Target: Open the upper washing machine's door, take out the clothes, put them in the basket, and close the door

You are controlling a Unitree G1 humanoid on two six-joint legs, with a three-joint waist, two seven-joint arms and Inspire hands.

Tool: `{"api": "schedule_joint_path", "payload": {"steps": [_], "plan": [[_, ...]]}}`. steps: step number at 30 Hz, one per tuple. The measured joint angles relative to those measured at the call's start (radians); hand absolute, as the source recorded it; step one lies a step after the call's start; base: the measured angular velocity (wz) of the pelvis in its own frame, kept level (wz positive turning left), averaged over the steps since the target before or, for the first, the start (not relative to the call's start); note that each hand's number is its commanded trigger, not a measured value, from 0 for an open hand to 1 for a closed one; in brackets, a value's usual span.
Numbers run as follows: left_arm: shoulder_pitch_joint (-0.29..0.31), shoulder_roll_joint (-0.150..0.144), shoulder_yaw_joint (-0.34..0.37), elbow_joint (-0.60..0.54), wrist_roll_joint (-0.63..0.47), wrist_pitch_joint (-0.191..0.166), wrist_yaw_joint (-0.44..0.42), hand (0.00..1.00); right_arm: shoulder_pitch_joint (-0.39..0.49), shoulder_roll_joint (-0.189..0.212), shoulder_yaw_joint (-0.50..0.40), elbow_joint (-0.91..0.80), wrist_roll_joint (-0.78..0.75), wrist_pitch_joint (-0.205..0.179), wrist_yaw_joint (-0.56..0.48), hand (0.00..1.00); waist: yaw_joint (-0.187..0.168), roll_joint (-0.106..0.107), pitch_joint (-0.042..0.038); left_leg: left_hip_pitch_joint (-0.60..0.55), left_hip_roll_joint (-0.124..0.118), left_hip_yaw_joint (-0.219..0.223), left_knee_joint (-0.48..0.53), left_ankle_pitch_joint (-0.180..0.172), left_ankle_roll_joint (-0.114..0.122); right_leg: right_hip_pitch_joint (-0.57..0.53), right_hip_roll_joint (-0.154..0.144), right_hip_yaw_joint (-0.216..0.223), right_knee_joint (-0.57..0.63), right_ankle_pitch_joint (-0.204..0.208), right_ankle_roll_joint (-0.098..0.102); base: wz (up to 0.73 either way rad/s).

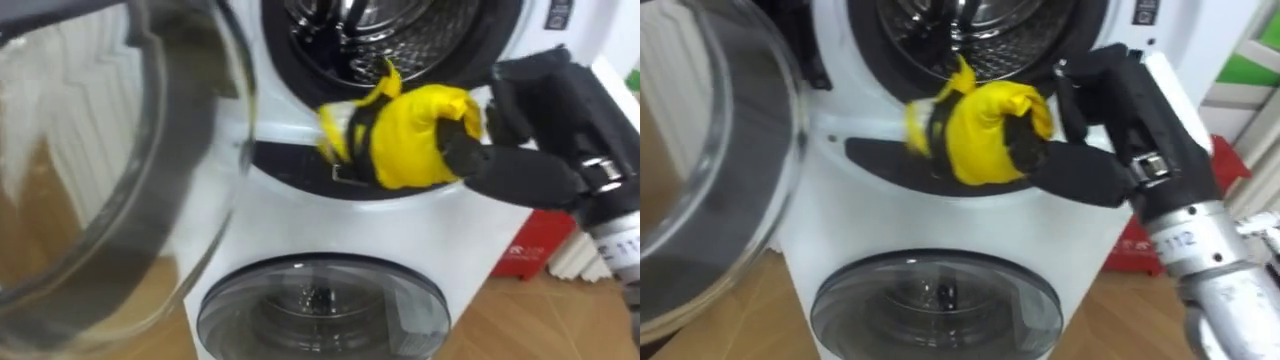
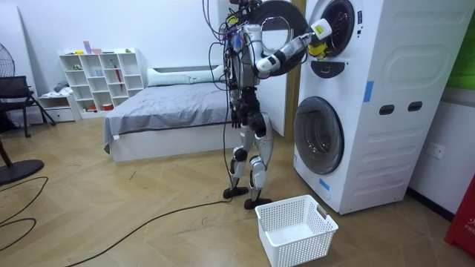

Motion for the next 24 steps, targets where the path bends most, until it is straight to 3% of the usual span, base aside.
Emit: {"api": "schedule_joint_path", "payload": {"steps": [7,9,12,14,19,24], "plan": [[-0.003,0.016,-0.001,0.004,-0.002,-0.003,-0.005,0.0,0.075,0.001,-0.029,0.026,0.021,0.0,-0.001,1.0,-0.055,0.0,0.0004,-0.003,0.002,0.068,0.002,0.0,0.0,-0.02,0.007,0.037,0.009,0.003,0.001,-0.18],[-0.015,0.03,-0.002,0.004,0.001,-0.004,-0.006,0.0,0.083,0.001,-0.05,0.058,0.053,0.0,-0.002,1.0,-0.082,-0.01,0.0011,-0.005,0.0,0.076,0.004,-0.001,-0.001,-0.037,0.009,0.051,0.022,0.003,0.001,-0.18],[-0.025,0.044,-0.002,-0.005,0.003,-0.01,-0.006,0.0,0.121,0.002,-0.109,0.105,0.053,0.0,-0.013,1.0,-0.086,-0.022,-0.0013,0.002,0.001,0.114,0.003,-0.001,-0.001,-0.041,0.018,0.082,0.021,0.012,0.003,-0.3],[-0.035,0.05,-0.002,-0.008,0.001,-0.01,-0.006,0.0,0.146,0.002,-0.131,0.125,0.059,0.001,-0.023,1.0,-0.088,-0.026,0.003,0.006,0.004,0.138,0.001,-0.007,-0.003,-0.043,0.027,0.103,0.022,0.012,0.003,-0.41],[-0.069,0.057,-0.012,-0.001,-0.004,-0.011,-0.003,0.0,0.148,0.002,-0.138,0.249,0.182,0.005,-0.032,1.0,-0.112,-0.026,0.0065,0.007,0.017,0.215,0.001,-0.037,-0.005,-0.065,0.061,0.173,0.033,0.033,0.003,-0.48],[-0.117,0.057,-0.06,-0.006,-0.008,-0.011,0.003,0.0,0.171,0.008,-0.131,0.34,0.178,0.006,-0.037,1.0,-0.132,-0.018,0.0069,0.009,0.019,0.262,0.001,-0.038,-0.005,-0.079,0.078,0.218,0.031,0.04,0.005,-0.31]]}}
